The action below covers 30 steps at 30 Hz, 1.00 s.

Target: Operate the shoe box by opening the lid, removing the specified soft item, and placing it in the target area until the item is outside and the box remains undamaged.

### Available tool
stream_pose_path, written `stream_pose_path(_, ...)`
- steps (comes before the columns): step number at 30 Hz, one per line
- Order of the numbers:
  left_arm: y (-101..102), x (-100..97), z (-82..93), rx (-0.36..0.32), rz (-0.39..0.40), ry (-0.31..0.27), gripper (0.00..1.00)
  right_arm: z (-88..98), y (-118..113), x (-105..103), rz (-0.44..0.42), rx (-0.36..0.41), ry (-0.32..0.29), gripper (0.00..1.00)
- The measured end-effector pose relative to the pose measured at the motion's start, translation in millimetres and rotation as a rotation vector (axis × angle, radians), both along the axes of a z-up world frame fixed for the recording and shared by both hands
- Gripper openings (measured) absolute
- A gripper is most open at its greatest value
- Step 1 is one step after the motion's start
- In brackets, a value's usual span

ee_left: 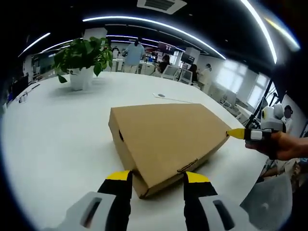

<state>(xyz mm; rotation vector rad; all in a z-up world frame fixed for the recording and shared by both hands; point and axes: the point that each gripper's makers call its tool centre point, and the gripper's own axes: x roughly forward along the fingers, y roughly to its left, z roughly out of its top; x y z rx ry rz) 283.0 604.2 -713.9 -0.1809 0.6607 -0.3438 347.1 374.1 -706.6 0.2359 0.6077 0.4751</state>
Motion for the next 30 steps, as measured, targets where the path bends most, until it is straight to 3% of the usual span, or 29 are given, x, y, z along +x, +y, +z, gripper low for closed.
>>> stream_pose_path(11,4.7,-4.7,-1.1,0.023,-0.008,0.01,0.42,0.4,3.1,-6.5,0.009,0.024,-0.006,0.41)
stream_pose_path(17,2.3,-6.1,-0.3,0.022,-0.012,-0.003,0.46,5.1,10.3,-13.9,0.081,0.07,-0.044,0.54)
stream_pose_path(24,-0.7,-6.1,3.8,0.027,-0.044,-0.017,0.5,1.9,12.6,-18.8,0.16,-0.003,-0.062,0.56)
stream_pose_path(30,1.5,-5.1,2.9,0.04,-0.036,-0.02,0.46,-2.3,12.4,-17.0,0.149,-0.059,-0.071,0.53)
